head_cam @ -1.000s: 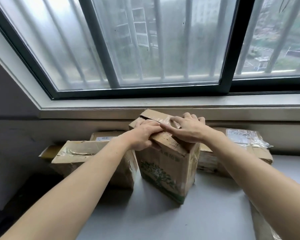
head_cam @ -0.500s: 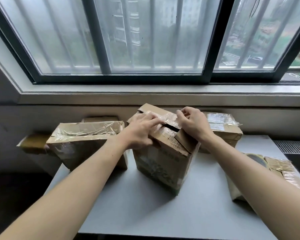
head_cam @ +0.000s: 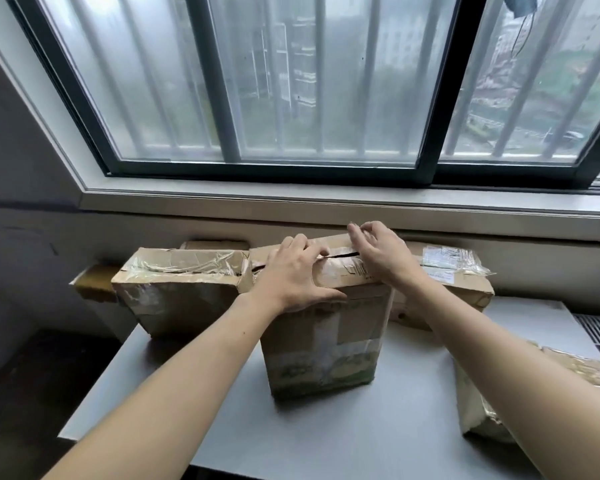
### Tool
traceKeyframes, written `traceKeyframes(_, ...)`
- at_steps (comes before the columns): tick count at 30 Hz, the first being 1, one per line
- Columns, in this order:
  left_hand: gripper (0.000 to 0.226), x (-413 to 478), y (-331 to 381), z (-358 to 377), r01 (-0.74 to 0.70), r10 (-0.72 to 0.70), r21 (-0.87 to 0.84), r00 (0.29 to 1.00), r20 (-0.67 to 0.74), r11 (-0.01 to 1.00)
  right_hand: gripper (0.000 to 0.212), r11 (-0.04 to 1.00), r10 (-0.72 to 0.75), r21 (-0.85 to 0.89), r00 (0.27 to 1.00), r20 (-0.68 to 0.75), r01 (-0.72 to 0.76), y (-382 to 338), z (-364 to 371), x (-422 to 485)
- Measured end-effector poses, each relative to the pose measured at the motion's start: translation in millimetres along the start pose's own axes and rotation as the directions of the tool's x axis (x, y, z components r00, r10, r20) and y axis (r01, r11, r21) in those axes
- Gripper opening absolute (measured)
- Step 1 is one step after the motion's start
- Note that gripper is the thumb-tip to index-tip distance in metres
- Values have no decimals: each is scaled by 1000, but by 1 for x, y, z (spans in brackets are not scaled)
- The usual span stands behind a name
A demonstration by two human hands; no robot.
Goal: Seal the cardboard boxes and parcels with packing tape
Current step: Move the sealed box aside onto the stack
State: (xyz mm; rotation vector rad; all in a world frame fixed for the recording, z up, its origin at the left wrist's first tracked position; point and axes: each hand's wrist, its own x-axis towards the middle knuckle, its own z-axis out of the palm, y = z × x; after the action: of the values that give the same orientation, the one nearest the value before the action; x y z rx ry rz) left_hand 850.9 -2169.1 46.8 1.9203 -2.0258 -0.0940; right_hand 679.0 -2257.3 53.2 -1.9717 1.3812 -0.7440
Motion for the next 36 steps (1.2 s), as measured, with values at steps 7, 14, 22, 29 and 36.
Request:
traceKeyframes(7,51,14,0,-9,214,-212,-136,977,29,967,22,989,23,151,992,-122,-4,23,-8,-3)
traceKeyframes(14,41,23,-27,-22,289,-284,-10,947,148,957,18,958,84,285,974,-208,-22,19,-15,1)
traceKeyframes(22,33,31,-26,-38,221,-226,75,971,81,972,21,707,-706,-289,662,-250,645,-1,-11,-15)
traceKeyframes(29,34,29,-29,-30,195,-201,58,969,142,979,88,741,-331,-451,855,399,497,1,8,-31)
traceKeyframes(36,32,33,-23,-26,200,-192,-10,951,242,980,88,643,-571,-494,797,200,585,3,12,-39)
